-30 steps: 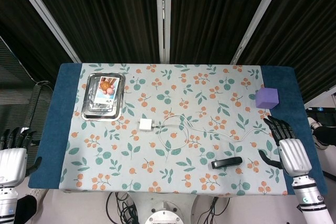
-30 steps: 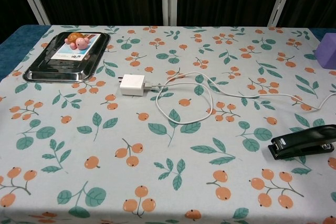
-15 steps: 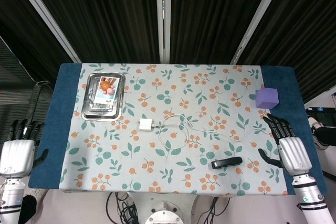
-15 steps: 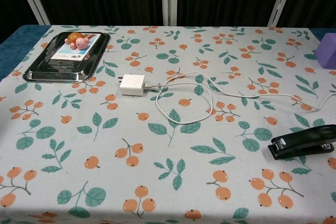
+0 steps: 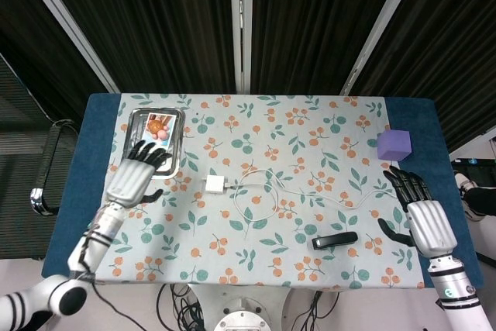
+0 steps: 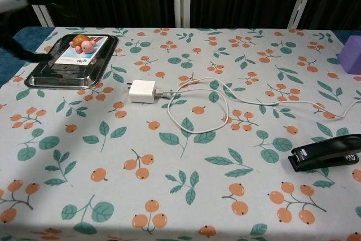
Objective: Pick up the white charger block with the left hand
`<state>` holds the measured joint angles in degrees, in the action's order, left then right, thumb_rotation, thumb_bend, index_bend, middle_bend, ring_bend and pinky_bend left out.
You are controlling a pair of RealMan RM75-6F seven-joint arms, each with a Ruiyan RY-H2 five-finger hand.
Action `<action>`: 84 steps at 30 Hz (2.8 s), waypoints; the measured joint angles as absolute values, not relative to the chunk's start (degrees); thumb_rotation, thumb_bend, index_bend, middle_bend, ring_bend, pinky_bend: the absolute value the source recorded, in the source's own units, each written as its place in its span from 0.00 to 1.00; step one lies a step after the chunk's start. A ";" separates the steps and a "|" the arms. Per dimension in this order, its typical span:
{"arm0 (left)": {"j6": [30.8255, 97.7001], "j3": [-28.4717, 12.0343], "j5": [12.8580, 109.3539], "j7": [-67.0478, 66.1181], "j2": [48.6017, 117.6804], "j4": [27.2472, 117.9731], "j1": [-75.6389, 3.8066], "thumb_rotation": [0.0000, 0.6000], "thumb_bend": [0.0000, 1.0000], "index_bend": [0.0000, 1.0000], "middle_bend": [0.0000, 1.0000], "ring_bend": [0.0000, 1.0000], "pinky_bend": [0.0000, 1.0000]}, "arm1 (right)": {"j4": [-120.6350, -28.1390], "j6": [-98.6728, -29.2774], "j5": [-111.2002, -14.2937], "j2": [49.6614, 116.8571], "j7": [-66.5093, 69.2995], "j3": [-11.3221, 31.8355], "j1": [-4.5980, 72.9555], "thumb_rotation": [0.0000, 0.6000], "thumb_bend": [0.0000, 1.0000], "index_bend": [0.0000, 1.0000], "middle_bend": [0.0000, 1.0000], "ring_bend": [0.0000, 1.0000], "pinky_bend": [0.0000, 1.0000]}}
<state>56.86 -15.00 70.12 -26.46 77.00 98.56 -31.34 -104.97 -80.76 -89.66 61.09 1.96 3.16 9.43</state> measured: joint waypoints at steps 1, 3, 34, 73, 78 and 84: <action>55.27 -15.43 68.62 -26.75 78.94 96.99 -33.24 1.00 0.20 0.16 0.15 0.05 0.00 | -104.98 -80.76 -89.47 61.03 1.94 3.16 9.39 1.00 0.24 0.00 0.00 0.00 0.00; 53.48 -15.84 66.59 -27.33 81.86 94.45 -35.78 1.00 0.17 0.16 0.15 0.05 0.00 | -105.02 -80.70 -89.16 60.87 1.88 3.17 9.33 1.00 0.24 0.00 0.00 0.00 0.00; 54.92 -13.66 44.57 -38.07 103.71 75.35 -50.53 1.00 0.21 0.35 0.32 0.17 0.10 | -103.11 -80.05 -88.76 60.44 4.34 2.99 9.63 1.00 0.24 0.00 0.00 0.00 0.00; 61.04 -14.16 54.22 -30.67 101.34 87.17 -49.74 1.00 0.40 0.55 0.53 0.39 0.24 | -114.07 -68.56 -78.65 71.98 -11.91 9.59 21.64 1.00 0.24 0.18 0.10 0.00 0.00; 62.51 -14.51 54.44 -31.58 101.28 89.13 -49.69 1.00 0.40 0.55 0.53 0.39 0.25 | -114.40 -67.29 -68.45 79.50 -22.32 12.67 26.46 1.00 0.26 0.31 0.16 0.00 0.03; 63.93 -14.95 54.38 -32.59 101.49 90.27 -49.71 1.00 0.40 0.55 0.53 0.39 0.25 | -111.13 -67.75 -59.28 87.80 -27.56 15.49 30.89 1.00 0.27 0.35 0.17 0.00 0.02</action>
